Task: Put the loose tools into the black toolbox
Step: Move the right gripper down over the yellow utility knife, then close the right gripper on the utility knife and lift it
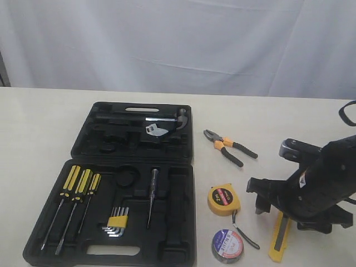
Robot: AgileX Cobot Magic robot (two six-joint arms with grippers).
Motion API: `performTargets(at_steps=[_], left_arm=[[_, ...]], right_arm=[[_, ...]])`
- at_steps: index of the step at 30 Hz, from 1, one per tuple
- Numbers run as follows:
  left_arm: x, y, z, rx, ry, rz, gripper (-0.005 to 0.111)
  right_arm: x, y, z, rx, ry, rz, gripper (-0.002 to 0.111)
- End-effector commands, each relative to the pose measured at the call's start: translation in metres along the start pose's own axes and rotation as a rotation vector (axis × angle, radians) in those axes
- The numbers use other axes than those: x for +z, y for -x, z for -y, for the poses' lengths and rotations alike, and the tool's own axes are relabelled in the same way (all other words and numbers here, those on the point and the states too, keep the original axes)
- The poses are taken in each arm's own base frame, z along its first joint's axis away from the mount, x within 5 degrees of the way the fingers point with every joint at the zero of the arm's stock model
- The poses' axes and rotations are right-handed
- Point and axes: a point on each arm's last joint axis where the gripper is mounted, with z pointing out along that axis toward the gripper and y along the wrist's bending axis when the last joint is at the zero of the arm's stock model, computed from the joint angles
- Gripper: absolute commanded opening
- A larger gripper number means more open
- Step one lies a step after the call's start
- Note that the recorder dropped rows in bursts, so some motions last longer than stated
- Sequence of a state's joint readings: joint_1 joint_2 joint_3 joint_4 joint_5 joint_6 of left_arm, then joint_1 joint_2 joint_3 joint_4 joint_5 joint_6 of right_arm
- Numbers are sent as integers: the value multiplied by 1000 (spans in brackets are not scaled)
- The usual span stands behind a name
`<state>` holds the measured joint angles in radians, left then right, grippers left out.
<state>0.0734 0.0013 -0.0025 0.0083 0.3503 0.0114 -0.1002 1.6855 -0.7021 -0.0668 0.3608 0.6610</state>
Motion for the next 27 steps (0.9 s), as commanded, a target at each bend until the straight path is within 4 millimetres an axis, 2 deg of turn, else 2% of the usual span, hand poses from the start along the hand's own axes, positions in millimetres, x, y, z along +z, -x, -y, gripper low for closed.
performTargets(at_steps=[1, 6, 13, 25, 26, 27], left_arm=[[0, 0, 1, -11, -7, 7, 0], [0, 0, 1, -11, -7, 7, 0], [0, 0, 1, -11, -7, 7, 0], [0, 0, 1, -11, -7, 7, 0], [0, 0, 1, -11, -7, 7, 0], [0, 0, 1, -11, -7, 7, 0]], right_arm=[[9, -1, 1, 10, -9, -8, 75], [12, -2, 1, 10, -11, -12, 72], [12, -2, 1, 10, -9, -10, 53], [11, -6, 8, -69, -90, -61, 51], [11, -6, 9, -69, -95, -67, 48], [11, -7, 10, -75, -107, -78, 39]])
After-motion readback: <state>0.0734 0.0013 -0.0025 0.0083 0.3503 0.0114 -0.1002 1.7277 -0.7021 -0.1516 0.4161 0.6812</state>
